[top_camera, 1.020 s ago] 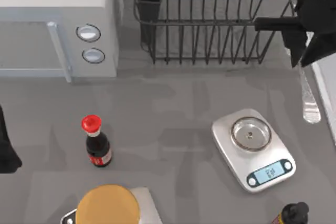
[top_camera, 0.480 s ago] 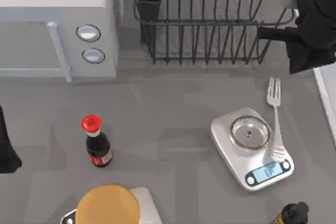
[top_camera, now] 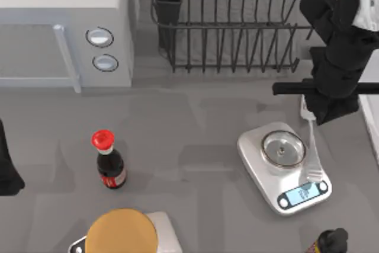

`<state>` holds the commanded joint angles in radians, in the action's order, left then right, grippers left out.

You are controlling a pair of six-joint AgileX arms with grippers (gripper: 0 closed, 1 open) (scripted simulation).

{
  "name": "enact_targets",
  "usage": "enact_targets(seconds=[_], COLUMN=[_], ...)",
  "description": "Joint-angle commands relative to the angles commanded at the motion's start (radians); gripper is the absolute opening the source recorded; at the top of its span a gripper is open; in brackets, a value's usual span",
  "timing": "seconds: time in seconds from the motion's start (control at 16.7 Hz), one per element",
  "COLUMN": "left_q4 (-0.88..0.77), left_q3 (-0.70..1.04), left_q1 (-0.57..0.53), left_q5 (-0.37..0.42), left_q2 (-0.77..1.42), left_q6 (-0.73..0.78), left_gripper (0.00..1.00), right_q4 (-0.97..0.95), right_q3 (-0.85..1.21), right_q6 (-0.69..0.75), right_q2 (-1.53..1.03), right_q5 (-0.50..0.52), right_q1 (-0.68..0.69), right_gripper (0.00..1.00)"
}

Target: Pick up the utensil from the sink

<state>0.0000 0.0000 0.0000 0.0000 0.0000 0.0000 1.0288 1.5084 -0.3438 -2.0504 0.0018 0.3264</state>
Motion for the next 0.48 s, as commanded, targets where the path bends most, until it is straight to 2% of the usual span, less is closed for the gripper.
enact_targets(seconds=[0.06, 0.48], left_q4=[0.000, 0.000], left_q3=[0.000, 0.000], left_q1=[0.000, 0.000], left_q5=[0.000, 0.000], left_q2=[0.000, 0.000], left_q6=[0.000, 0.000], left_gripper=[1.00, 1.00], right_q4=[0.000, 0.000], right_q3=[0.000, 0.000], right_q6=[0.000, 0.000], right_q2=[0.000, 0.000], right_q5=[0.000, 0.000], right_q1=[0.000, 0.000], right_gripper=[0.00, 0.53])
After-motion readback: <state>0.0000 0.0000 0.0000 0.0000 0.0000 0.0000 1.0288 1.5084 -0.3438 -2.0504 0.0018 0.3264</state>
